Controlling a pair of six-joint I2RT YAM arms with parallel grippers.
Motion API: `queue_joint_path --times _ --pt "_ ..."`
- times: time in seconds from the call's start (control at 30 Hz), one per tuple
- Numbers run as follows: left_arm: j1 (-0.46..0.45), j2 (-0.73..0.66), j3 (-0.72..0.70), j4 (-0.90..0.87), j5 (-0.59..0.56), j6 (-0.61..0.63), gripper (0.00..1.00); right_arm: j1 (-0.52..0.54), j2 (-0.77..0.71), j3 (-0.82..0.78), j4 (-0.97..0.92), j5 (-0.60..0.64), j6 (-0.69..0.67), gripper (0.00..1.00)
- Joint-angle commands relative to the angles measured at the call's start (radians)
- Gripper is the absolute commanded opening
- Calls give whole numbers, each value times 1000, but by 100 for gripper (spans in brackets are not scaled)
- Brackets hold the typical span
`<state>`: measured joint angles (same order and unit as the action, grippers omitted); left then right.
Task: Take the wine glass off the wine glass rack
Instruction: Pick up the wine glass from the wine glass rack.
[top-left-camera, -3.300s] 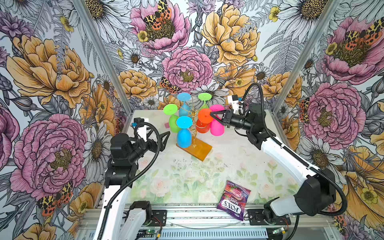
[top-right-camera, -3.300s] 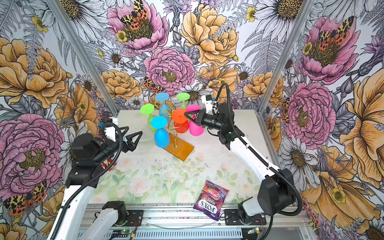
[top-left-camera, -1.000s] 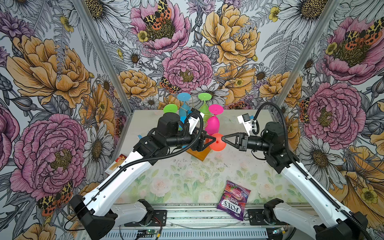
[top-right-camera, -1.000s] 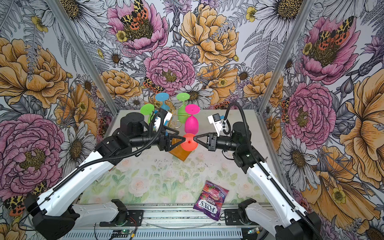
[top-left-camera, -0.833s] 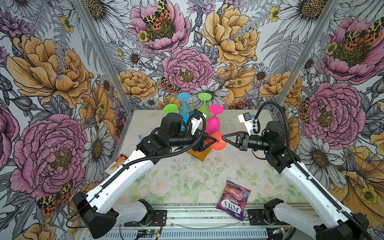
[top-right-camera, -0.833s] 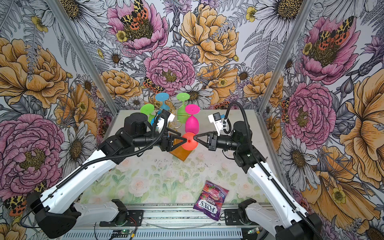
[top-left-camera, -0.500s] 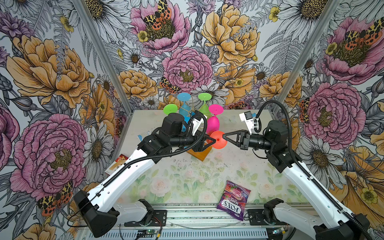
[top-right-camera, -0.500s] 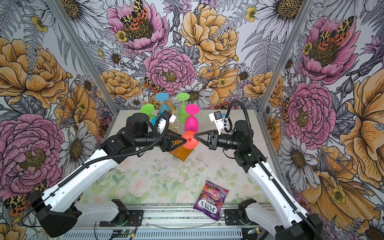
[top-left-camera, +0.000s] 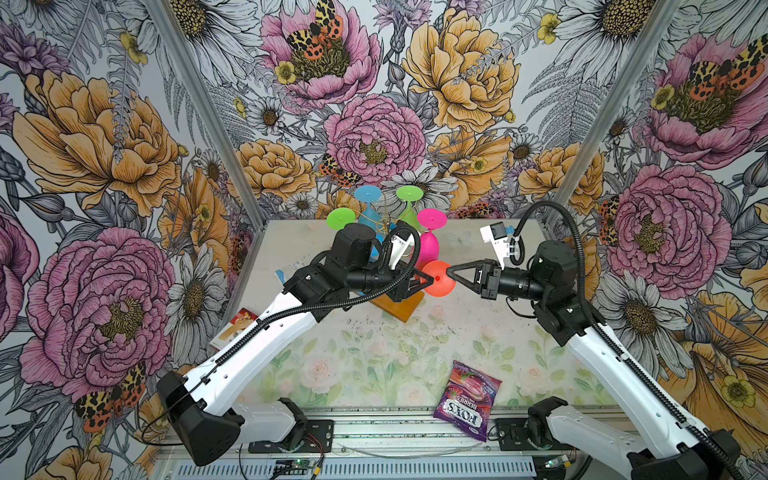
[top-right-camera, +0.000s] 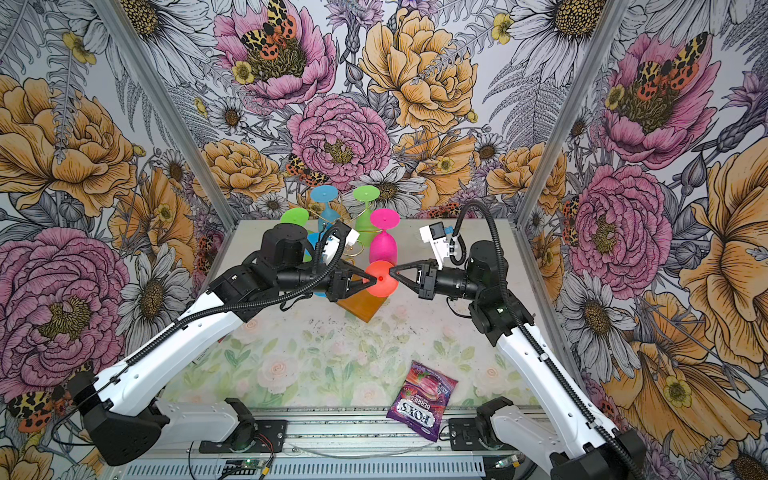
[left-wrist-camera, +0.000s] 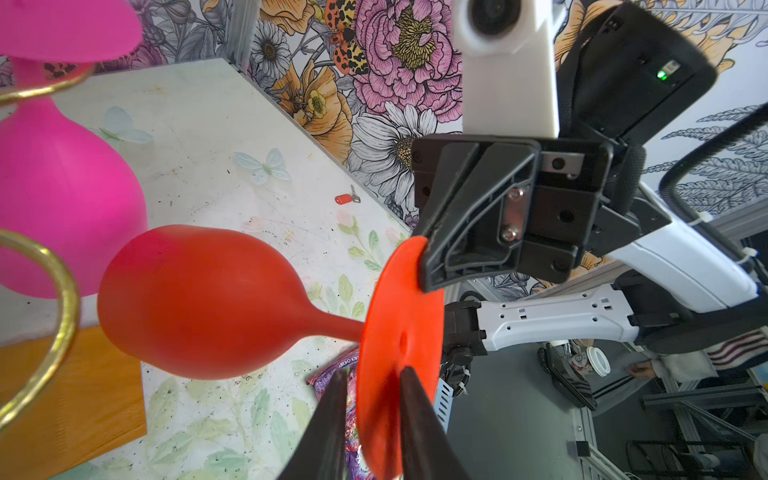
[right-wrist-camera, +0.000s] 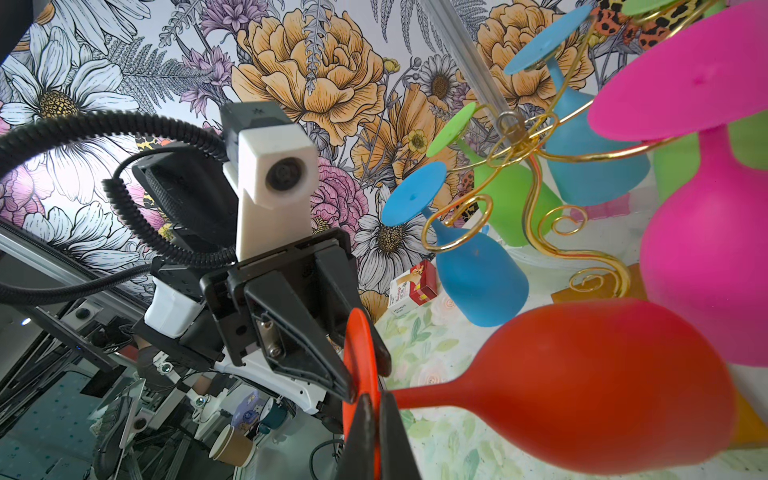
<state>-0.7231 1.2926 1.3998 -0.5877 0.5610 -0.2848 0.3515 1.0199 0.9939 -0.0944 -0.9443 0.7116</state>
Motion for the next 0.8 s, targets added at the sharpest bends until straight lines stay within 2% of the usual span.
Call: queue_joint_path --times 0.0,0.13,0.37,0.43,0.57,0.77 --pt "-6 1 21 -5 16 1 16 -7 -33 9 23 10 -24 0" --pt "-4 3 20 -4 34 1 8 -8 -33 6 22 14 -21 0" --pt "-6 15 21 -5 57 2 0 -9 -36 -3 23 18 -17 0" --pt "-6 18 22 -4 64 0 0 -10 -39 -7 22 17 -14 5" --pt "-6 25 16 -5 97 11 0 -22 -49 -4 22 12 13 30" --pt "-2 24 -26 -9 182 78 0 -111 -70 29 18 -22 104 46"
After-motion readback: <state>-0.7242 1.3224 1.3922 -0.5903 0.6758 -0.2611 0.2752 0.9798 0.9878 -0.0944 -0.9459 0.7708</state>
